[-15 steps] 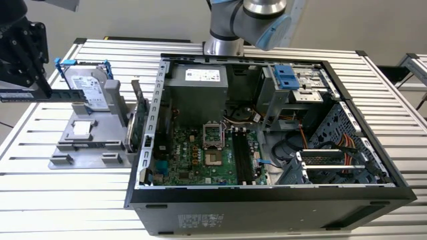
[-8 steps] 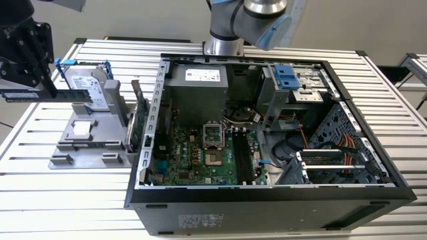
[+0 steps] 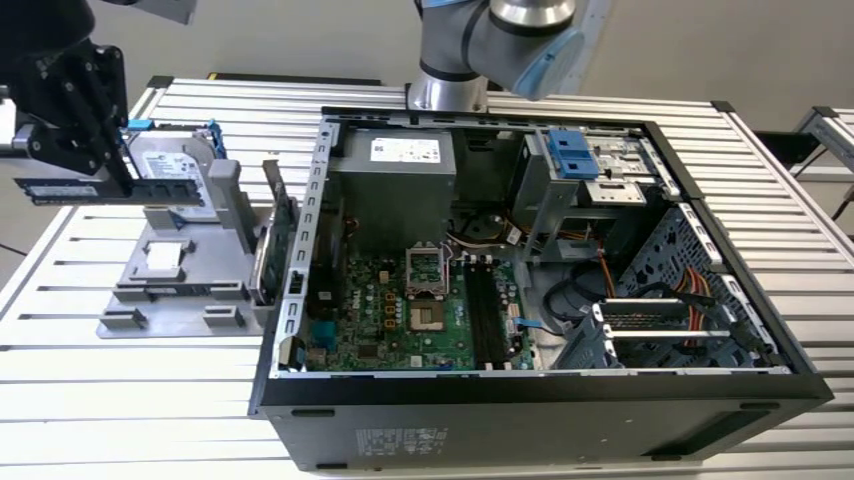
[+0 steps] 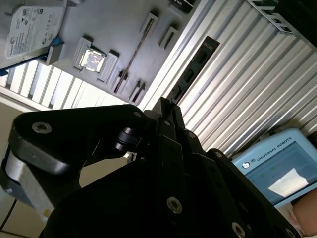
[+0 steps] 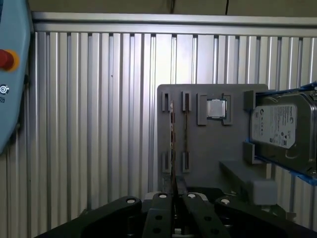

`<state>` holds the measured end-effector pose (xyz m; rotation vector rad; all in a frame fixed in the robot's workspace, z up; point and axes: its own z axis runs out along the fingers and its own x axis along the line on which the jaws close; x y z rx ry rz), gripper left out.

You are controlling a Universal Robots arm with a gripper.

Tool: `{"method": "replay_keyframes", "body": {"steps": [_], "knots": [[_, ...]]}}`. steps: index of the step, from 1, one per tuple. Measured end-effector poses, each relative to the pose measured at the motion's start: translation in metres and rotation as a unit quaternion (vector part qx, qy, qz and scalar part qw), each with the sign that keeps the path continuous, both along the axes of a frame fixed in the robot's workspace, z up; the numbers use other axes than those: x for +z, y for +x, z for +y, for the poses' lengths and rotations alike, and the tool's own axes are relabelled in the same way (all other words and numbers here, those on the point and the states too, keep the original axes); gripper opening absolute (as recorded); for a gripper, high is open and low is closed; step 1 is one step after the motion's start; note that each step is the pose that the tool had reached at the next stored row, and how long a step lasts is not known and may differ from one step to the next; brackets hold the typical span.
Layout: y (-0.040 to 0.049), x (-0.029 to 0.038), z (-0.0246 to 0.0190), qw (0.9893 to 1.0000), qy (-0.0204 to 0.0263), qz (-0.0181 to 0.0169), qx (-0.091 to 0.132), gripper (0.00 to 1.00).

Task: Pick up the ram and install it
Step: 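Pick up the ram and move it above insertion slot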

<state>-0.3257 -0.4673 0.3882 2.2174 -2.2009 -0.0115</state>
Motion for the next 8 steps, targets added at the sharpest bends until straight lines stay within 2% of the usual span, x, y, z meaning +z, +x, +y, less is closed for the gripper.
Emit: {"method": "replay_keyframes", "body": {"steps": [8], "knots": [[0.0213, 0.0000, 0.0000, 1.0000, 0.0000, 0.0001, -0.001, 0.00]]}}
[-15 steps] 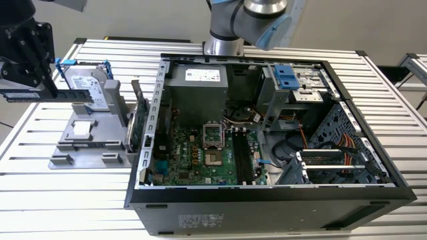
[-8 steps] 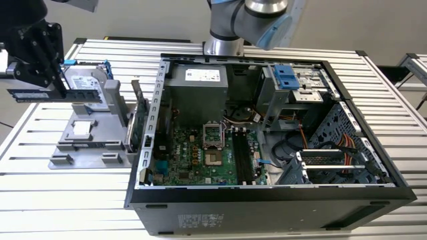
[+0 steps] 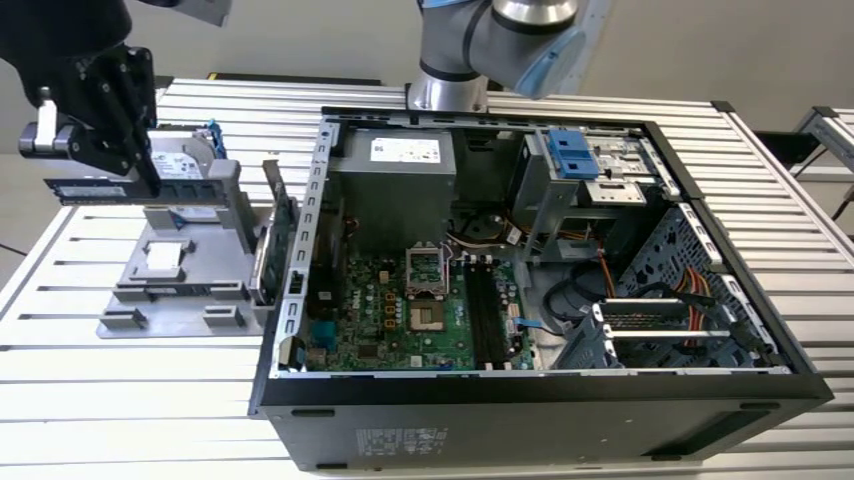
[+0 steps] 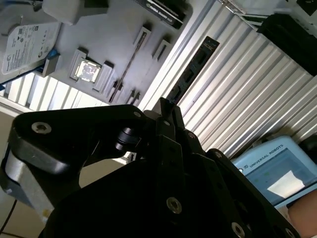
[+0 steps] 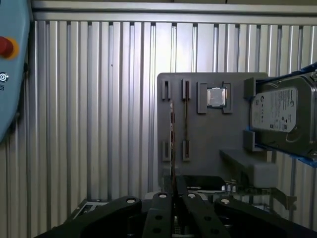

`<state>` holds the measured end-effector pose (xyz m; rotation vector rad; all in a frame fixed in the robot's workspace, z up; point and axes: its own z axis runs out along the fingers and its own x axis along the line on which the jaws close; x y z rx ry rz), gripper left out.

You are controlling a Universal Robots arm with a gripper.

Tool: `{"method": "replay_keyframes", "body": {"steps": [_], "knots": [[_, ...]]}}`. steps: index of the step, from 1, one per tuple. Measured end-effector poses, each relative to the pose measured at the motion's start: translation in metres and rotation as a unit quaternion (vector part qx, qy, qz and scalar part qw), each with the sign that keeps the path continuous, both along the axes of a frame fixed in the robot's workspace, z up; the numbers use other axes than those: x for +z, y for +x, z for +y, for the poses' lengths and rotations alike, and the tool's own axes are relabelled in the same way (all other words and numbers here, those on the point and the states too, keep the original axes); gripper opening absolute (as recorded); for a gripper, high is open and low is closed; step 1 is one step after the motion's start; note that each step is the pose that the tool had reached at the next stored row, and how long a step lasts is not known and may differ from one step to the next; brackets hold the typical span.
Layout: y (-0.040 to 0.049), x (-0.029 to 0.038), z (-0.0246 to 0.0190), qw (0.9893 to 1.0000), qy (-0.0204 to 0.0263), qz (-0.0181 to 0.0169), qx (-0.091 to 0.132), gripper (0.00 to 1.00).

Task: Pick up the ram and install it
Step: 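Pick up the ram and move it above insertion slot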

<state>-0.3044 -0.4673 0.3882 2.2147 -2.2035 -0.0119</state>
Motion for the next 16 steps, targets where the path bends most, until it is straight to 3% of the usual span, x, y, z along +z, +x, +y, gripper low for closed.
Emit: {"method": "replay_keyframes", "body": {"steps": [16], "knots": [[0.0285, 0.0000, 0.0000, 0.9999, 0.0000, 0.0000, -0.016, 0.00]]}}
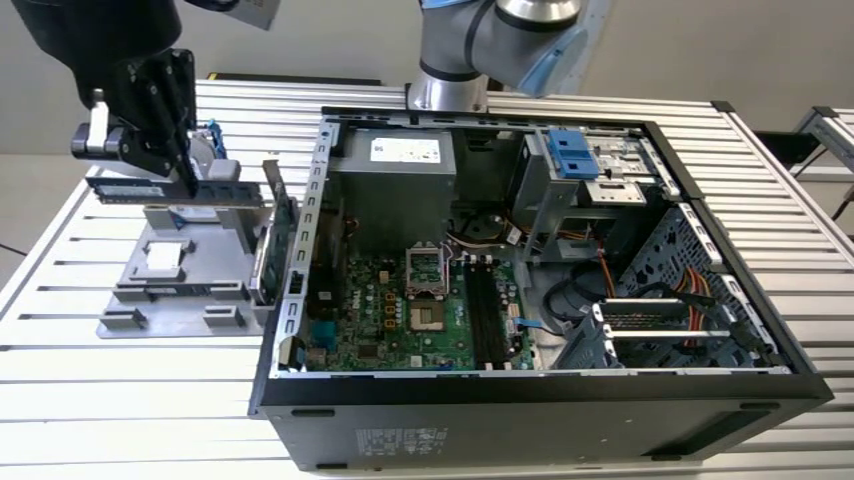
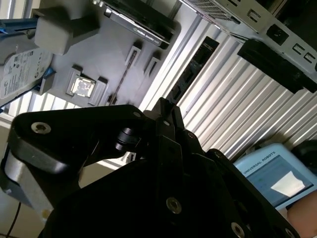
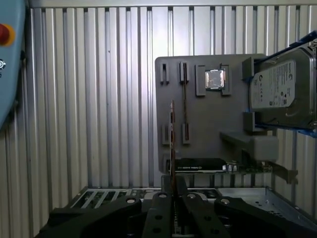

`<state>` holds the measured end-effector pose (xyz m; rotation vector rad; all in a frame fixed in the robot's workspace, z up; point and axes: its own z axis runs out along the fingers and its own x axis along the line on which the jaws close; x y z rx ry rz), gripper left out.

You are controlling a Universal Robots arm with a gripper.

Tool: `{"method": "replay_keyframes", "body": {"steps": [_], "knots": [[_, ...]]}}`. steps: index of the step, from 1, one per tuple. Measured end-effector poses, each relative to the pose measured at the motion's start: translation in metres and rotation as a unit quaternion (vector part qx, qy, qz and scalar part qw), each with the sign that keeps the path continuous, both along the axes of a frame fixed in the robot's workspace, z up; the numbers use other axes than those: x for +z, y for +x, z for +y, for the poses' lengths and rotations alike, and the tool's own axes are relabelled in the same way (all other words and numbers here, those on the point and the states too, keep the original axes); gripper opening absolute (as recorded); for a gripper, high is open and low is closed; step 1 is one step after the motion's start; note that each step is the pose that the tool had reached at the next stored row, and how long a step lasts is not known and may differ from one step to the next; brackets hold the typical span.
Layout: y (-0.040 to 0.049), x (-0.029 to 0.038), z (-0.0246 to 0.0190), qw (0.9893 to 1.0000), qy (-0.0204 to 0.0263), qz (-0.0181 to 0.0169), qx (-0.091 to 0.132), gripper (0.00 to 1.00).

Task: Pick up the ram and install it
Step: 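Pick up the ram and move it above insertion slot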

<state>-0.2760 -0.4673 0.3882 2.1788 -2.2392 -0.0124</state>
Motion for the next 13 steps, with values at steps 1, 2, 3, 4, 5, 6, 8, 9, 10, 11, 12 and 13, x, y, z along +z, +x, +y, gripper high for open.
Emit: {"method": "replay_keyframes", "body": {"steps": [1, 2, 3, 4, 5, 6, 8, 9, 10, 11, 12, 13], "knots": [[0.0017, 0.0000, 0.0000, 1.0000, 0.0000, 0.0000, -0.001, 0.00], [0.0035, 0.0000, 0.0000, 1.0000, 0.0000, 0.0000, -0.001, 0.00], [0.0057, 0.0000, 0.0000, 1.0000, 0.0000, 0.0000, -0.001, 0.00], [0.0079, 0.0000, 0.0000, 1.0000, 0.0000, 0.0000, -0.001, 0.00], [0.0101, 0.0000, 0.0000, 1.0000, 0.0000, 0.0000, -0.001, 0.00], [0.0123, 0.0000, 0.0000, 1.0000, 0.0000, 0.0000, -0.001, 0.00], [0.0167, 0.0000, 0.0000, 1.0000, 0.0000, 0.0000, -0.002, 0.00], [0.0188, 0.0000, 0.0000, 1.0000, 0.0000, 0.0000, -0.002, 0.00], [0.0209, 0.0000, 0.0000, 1.0000, 0.0000, 0.0000, -0.002, 0.00], [0.0229, 0.0000, 0.0000, 1.0000, 0.0000, 0.0000, -0.002, 0.00], [0.0249, 0.0000, 0.0000, 1.0000, 0.0000, 0.0000, -0.002, 0.00], [0.0269, 0.0000, 0.0000, 1.0000, 0.0000, 0.0000, -0.002, 0.00]]}}
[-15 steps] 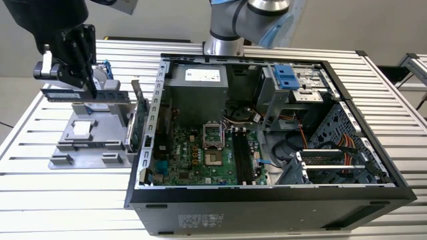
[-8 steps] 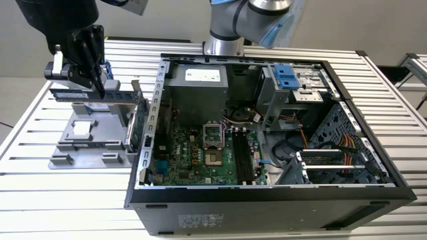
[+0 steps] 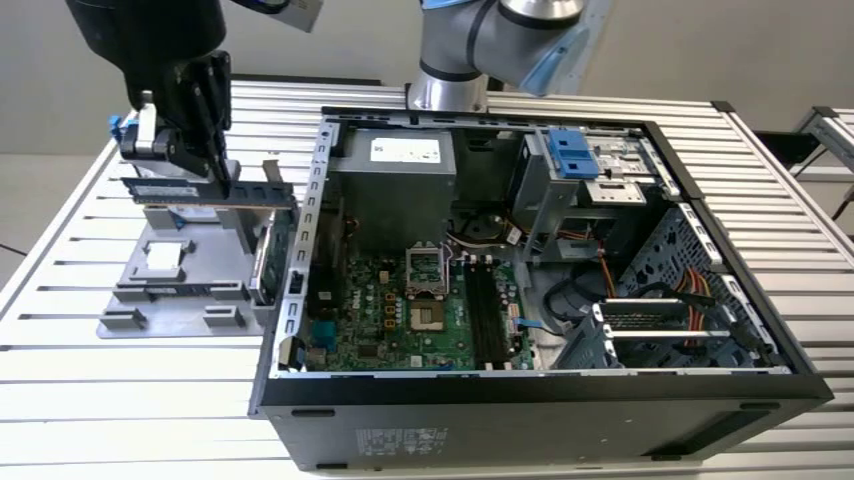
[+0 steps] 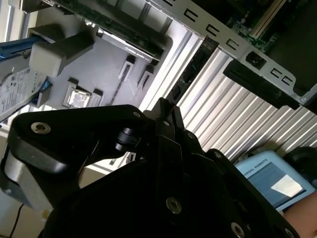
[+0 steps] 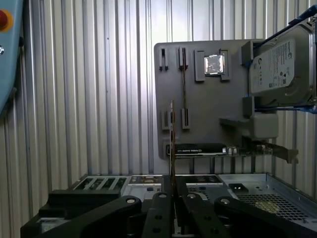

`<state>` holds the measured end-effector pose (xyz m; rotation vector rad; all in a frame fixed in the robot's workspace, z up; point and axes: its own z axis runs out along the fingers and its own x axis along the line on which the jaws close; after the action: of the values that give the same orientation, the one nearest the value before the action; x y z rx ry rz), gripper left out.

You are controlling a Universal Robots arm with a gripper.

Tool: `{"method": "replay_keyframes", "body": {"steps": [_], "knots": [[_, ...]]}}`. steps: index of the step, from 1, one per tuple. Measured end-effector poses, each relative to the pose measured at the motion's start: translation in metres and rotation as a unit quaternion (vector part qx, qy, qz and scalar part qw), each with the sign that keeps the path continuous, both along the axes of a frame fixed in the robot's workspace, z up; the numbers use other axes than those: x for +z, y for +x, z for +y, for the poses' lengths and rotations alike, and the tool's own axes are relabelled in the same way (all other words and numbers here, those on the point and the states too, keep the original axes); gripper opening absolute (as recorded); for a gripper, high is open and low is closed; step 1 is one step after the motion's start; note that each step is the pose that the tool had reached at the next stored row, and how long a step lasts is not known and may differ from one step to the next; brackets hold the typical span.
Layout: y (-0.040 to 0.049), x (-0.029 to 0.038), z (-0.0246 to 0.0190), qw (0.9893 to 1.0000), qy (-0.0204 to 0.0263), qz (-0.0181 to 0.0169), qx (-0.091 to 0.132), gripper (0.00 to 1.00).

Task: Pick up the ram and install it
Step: 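Pick up the ram and move it above insertion slot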

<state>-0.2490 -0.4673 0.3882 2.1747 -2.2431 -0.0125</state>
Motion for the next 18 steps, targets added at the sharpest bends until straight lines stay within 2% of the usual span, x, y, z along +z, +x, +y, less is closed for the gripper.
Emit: {"method": "replay_keyframes", "body": {"steps": [8, 18], "knots": [[0.0171, 0.0000, 0.0000, 1.0000, 0.0000, 0.0001, 0.000, 0.00], [0.0430, 0.0000, 0.0000, 1.0000, 0.0000, 0.0001, 0.000, 0.00]]}}
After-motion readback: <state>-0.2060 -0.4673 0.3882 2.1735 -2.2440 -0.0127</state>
